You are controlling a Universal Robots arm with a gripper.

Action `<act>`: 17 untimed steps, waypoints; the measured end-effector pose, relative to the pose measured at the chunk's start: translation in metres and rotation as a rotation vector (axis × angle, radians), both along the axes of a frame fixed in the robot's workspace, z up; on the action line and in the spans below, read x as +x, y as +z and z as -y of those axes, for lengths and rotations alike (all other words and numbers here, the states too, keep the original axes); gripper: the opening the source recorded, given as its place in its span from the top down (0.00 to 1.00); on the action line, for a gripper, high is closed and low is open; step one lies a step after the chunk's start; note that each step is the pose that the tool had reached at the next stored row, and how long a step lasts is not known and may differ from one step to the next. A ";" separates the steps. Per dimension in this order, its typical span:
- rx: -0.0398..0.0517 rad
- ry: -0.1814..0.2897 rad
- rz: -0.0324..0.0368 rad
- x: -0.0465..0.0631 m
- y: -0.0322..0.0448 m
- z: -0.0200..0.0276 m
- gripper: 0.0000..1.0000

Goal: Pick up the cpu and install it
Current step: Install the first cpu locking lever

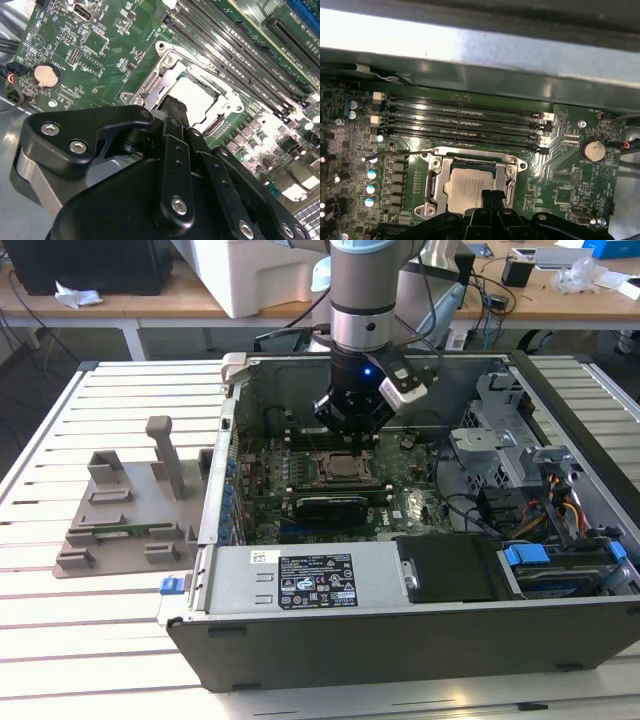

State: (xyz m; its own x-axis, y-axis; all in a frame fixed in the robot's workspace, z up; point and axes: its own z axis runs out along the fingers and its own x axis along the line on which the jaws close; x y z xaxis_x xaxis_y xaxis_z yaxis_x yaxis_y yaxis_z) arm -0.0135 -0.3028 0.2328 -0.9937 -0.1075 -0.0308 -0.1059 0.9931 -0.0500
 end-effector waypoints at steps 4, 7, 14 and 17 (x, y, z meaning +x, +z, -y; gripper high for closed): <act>0.0028 -0.004 0.0001 0.000 0.0238 0.0000 0.89; 0.0031 -0.004 0.0002 0.000 0.0405 0.0000 0.89; 0.0338 -0.003 -0.0449 0.001 0.0400 0.0000 0.89; 0.0343 -0.003 -0.0451 -0.004 0.0401 0.0000 0.89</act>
